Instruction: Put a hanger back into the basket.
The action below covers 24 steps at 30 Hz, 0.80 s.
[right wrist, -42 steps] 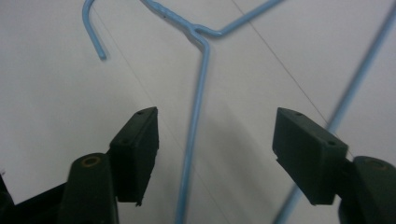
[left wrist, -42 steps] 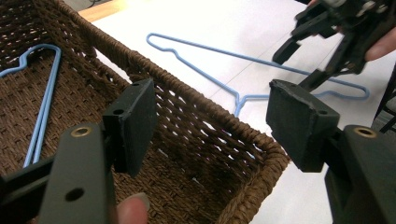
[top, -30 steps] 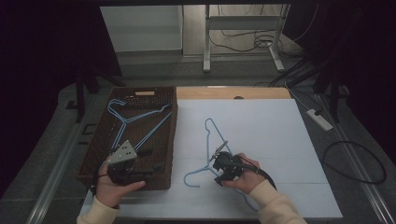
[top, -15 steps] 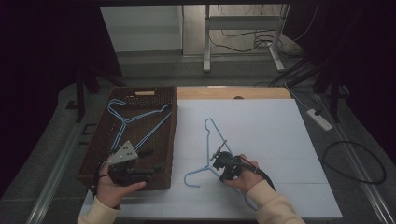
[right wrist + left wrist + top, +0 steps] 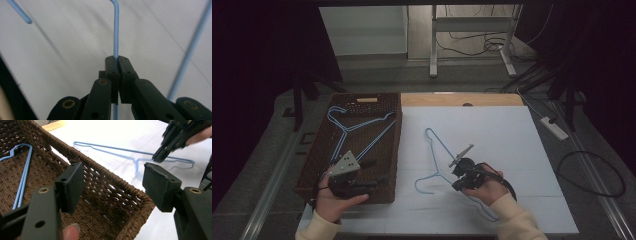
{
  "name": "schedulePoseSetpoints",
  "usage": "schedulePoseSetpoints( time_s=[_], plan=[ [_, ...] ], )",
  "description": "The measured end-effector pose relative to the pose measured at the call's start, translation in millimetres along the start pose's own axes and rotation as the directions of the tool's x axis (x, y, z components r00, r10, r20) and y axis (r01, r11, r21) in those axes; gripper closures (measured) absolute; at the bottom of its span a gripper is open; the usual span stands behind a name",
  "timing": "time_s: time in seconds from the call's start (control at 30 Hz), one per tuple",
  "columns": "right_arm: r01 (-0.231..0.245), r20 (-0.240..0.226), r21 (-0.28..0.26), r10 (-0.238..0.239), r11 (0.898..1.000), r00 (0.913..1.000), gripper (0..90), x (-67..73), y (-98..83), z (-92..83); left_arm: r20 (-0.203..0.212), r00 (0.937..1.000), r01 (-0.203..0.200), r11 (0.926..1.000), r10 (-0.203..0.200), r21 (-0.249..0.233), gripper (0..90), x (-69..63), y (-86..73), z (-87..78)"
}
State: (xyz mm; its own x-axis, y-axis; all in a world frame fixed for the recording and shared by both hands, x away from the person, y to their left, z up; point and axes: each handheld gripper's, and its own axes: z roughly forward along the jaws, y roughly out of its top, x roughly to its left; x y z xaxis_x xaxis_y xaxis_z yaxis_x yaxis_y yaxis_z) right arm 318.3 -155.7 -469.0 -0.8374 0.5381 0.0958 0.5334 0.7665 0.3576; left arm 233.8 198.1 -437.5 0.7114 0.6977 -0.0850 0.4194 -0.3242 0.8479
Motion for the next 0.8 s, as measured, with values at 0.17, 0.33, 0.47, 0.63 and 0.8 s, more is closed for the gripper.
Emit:
schedulePoseSetpoints(
  time_s=[0.17, 0.33, 0.47, 0.63, 0.8],
  plan=[
    [-0.022, -0.049, -0.109, 0.017, 0.994, 0.9987, 88.0, -8.1, -16.3, -28.5, 0.0, 1.0, -0.008, 1.0, 0.008, 0.002, 33.7, -1.9, 1.1, 2.3],
    [-0.036, -0.079, -0.184, 0.022, 0.982, 0.9967, 88.2, -15.0, -28.3, -45.0, 0.001, 0.9998, -0.018, 0.9998, 0.018, 0.006, 33.8, -4.9, 2.5, 5.9],
    [-0.042, -0.085, -0.212, 0.025, 0.976, 0.9961, 88.2, -18.4, -35.6, -50.6, 0.002, 0.9993, -0.037, 0.9993, 0.037, 0.007, 33.9, -9.4, 6.1, 8.9],
    [-0.049, -0.115, -0.256, 0.02, 0.965, 0.9932, 88.2, -23.6, -45.1, -61.7, 0.007, 0.9985, -0.055, 0.9984, 0.055, 0.01, 33.9, -12.4, 10.9, 12.1],
    [-0.071, -0.144, -0.3, 0.029, 0.951, 0.9892, 88.2, -29.9, -56.5, -73.6, 0.016, 0.9967, -0.08, 0.9968, 0.08, 0.001, 34.0, -17.1, 22.2, 16.4]
  ],
)
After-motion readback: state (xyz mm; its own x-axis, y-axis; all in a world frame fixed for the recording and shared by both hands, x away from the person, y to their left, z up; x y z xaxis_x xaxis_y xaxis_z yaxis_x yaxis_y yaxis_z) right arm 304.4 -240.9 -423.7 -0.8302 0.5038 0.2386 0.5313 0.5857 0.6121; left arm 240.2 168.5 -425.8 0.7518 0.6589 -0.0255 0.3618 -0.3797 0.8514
